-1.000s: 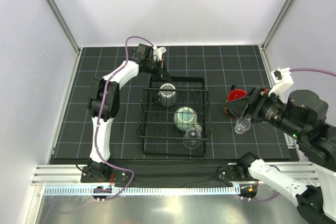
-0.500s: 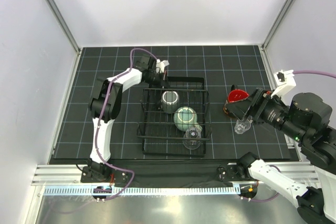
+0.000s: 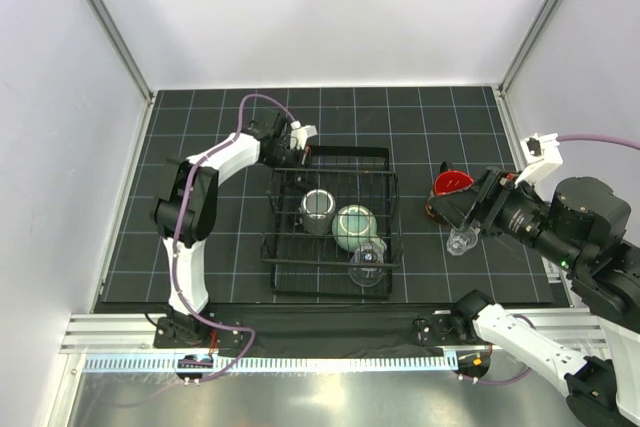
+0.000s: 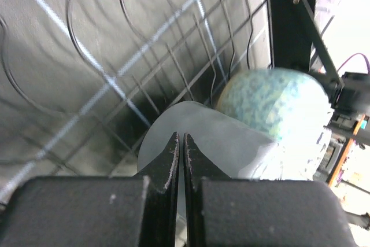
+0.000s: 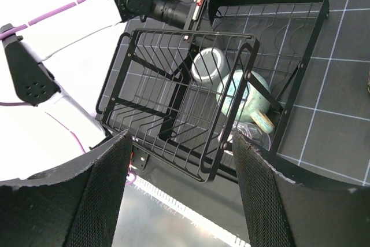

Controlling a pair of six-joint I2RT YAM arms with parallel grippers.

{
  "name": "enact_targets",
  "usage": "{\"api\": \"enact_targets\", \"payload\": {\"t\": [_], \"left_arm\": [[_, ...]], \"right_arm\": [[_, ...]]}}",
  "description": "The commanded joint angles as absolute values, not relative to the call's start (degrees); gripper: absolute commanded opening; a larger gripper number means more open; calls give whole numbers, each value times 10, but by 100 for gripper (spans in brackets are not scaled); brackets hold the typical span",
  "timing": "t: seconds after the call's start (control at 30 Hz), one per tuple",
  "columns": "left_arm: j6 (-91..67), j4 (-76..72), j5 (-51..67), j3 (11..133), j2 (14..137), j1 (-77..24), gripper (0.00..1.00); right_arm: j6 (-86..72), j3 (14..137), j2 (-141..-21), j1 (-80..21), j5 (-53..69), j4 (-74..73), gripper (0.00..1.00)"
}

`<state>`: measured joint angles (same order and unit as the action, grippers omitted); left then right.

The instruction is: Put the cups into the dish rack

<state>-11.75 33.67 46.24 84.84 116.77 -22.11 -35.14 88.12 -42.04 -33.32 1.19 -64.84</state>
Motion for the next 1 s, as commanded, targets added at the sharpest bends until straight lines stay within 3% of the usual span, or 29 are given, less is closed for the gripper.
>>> {"api": "enact_targets", "payload": {"t": [0.0,0.53,0.9,0.97], "left_arm": [[-82,388,455,834,1132,-221,0],[-66,427,380,773,1055,-208,0],[-187,388,331,817,1047,-135,12],[-247,376,267,803,1008,-121,16]], "right_arm": [[-356,874,-421,-337,14,-626,71],[-381,903,-519,-337,-70,-716,71],[-426,918,-581,-312,-195,-796,71],[-407,918,-586,-286,-207,-799,71]]}}
